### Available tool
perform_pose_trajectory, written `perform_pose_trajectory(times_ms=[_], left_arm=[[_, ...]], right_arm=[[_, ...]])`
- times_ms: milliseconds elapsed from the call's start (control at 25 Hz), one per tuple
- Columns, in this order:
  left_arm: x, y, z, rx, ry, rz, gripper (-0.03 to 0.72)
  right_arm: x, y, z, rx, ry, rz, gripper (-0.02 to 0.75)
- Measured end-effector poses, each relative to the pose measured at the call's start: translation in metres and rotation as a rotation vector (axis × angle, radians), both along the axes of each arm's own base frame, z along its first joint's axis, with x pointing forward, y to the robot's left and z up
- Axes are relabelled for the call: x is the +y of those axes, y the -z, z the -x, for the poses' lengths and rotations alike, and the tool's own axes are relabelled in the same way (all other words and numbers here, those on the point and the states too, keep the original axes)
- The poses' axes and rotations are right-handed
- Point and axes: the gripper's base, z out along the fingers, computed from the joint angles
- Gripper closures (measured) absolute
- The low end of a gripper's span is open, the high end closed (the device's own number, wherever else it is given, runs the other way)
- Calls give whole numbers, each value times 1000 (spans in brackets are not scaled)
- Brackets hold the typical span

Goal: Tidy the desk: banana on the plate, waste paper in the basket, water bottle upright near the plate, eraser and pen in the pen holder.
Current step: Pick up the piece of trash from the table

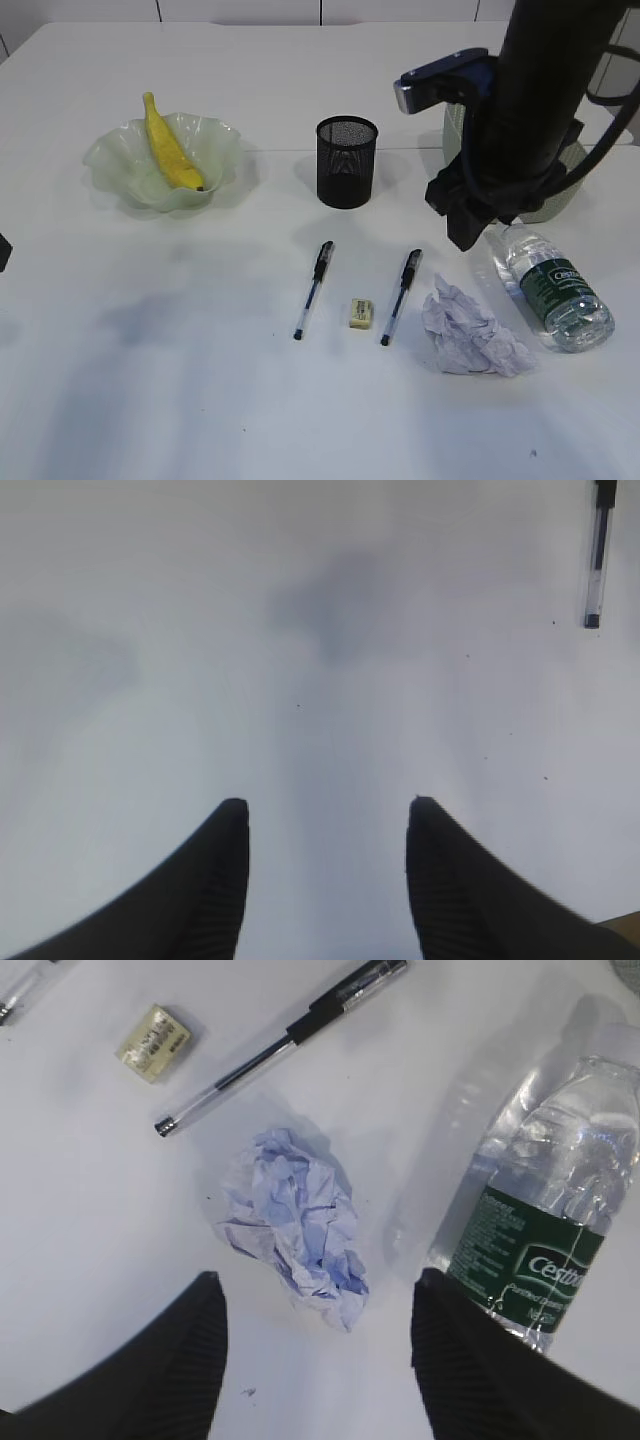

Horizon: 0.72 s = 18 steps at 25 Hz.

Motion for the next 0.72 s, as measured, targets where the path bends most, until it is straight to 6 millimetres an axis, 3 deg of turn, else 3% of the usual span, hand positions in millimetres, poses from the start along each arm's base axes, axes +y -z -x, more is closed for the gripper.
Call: perform_pose_trajectory(times_ms=[200, 480, 720], left_arm=[[0, 0, 0, 0, 0, 0, 331], [0, 0, 0, 0, 0, 1, 331], [0, 0, 0, -1, -1, 2, 331]], right_arm=[[5, 25, -9, 64, 2, 18, 290], [8, 54, -17, 137, -11, 50, 209], [10, 62, -21, 134, -19, 45, 201]])
